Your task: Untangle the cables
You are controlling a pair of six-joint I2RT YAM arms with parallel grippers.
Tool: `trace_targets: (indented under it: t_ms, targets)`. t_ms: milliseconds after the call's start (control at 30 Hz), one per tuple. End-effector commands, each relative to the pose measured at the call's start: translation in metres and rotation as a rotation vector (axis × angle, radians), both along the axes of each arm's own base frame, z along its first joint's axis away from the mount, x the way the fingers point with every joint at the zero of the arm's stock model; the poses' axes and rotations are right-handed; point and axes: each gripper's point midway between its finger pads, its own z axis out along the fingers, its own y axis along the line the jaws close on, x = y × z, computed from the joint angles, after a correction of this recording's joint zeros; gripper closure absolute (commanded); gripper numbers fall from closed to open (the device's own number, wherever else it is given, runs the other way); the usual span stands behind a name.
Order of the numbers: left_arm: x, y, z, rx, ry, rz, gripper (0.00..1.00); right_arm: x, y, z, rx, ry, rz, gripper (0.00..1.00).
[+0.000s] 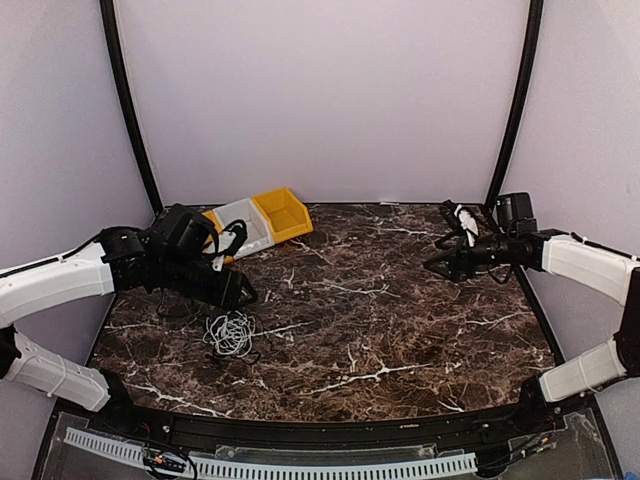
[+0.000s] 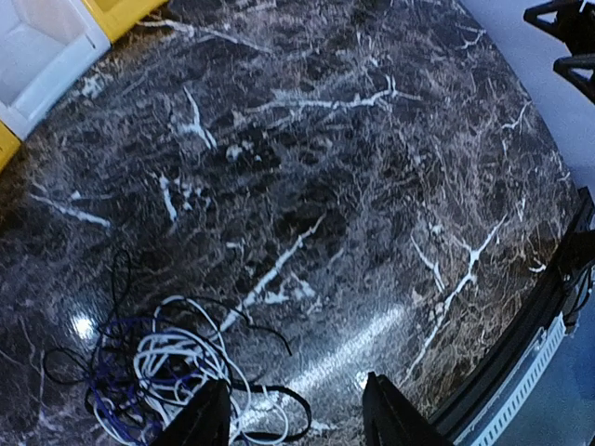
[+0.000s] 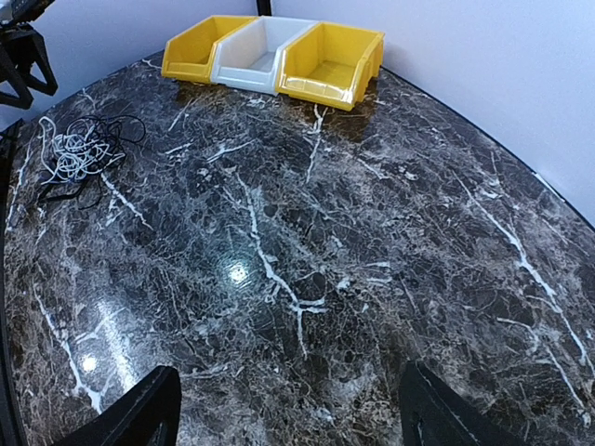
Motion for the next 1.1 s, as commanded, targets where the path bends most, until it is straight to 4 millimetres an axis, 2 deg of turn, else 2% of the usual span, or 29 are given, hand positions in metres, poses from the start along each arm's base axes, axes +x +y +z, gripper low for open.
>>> trace_targets:
  t_ms: [0,133,300,400,600,800,867,933,1033,1067]
  targets:
    - [-0.033,0.016,-0.031,0.104,0.141,0.093,0.48,-0.006,0.010,-0.002,0.009,-0.029,0.067,0.18]
    - [-0.044,0.026,-0.039,0.154,0.175,0.142,0.48,-0.008,0.013,-0.009,-0.002,-0.022,0.083,0.19]
    - [-0.063,0.041,-0.037,0.181,0.219,0.156,0.49,-0.009,0.020,-0.015,-0.030,-0.026,0.099,0.19]
    - [-0.066,0.054,-0.038,0.215,0.216,0.183,0.51,-0.011,0.025,-0.017,-0.045,-0.028,0.114,0.20]
    - [-0.058,0.061,-0.043,0.270,0.176,0.202,0.51,-0.020,0.042,-0.019,-0.037,0.003,0.168,0.21]
    - [-0.045,0.050,-0.054,0.320,0.163,0.168,0.53,-0.030,0.066,-0.021,-0.058,0.075,0.248,0.26]
    - [-0.040,0.045,-0.057,0.330,0.155,0.147,0.56,-0.033,0.072,-0.021,-0.078,0.087,0.276,0.27]
    - [-0.036,0.040,-0.058,0.352,0.150,0.120,0.65,-0.035,0.077,-0.024,-0.110,0.092,0.300,0.27]
    - [-0.029,0.034,-0.054,0.372,0.135,0.095,0.88,-0.036,0.083,-0.024,-0.137,0.117,0.328,0.30]
    - [-0.028,0.032,-0.055,0.380,0.138,0.083,0.91,-0.037,0.086,-0.024,-0.137,0.124,0.340,0.31]
